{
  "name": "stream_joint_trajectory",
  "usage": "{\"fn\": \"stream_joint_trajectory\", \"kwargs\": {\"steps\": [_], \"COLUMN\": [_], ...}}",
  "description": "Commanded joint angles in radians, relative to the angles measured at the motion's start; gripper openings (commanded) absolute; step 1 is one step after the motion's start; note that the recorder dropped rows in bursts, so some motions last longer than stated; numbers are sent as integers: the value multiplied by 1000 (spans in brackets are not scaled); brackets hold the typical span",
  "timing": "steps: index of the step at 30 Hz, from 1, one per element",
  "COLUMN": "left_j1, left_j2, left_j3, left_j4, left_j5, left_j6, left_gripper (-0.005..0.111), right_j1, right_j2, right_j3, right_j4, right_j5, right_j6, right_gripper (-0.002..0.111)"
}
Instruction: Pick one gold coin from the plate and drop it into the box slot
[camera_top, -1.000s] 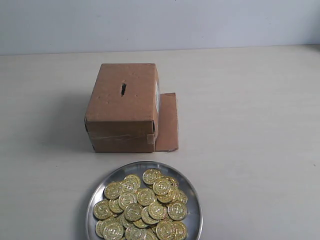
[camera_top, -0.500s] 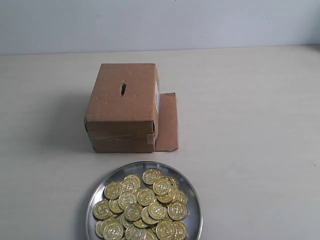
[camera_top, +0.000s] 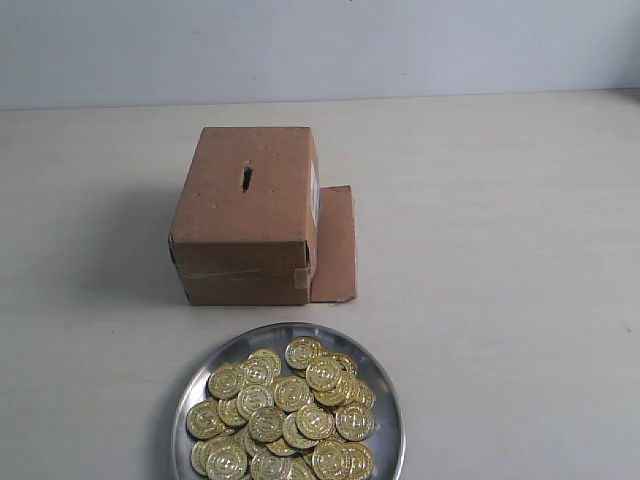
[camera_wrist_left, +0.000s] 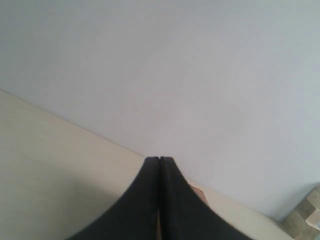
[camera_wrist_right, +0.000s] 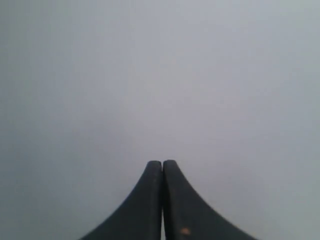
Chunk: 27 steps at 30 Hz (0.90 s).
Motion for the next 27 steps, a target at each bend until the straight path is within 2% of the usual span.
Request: {"fn": "stream_joint_trajectory", "kwargs": {"steps": [1,3,5,10,17,27], "left_j1": [-7,-7,-7,-7,-7,-7], "left_j2": [55,72,72,72,72,72], "left_j3": [-19,-19,-19,-19,-19,-19], "left_j4": [-134,-171,-171,-171,-160,-153], "left_j5": [27,23,17,21,28,28], "left_j6": [78,92,92,92,94,94], "left_gripper": [0,0,0,0,0,0], "right_j1": [29,29,29,29,29,29], "right_j2": [168,313,457,672,899,1092], "right_j3": [-187,-285,-363,-461,-536,-555], "right_j4": [-837,-1158,-1175,-1175,-1175,-1175], "right_j5": [-248,-419,-599,-747,-773,-667], "right_j6": [704,1008,1008,1008,1003,815], "right_gripper": [0,0,0,0,0,0]}}
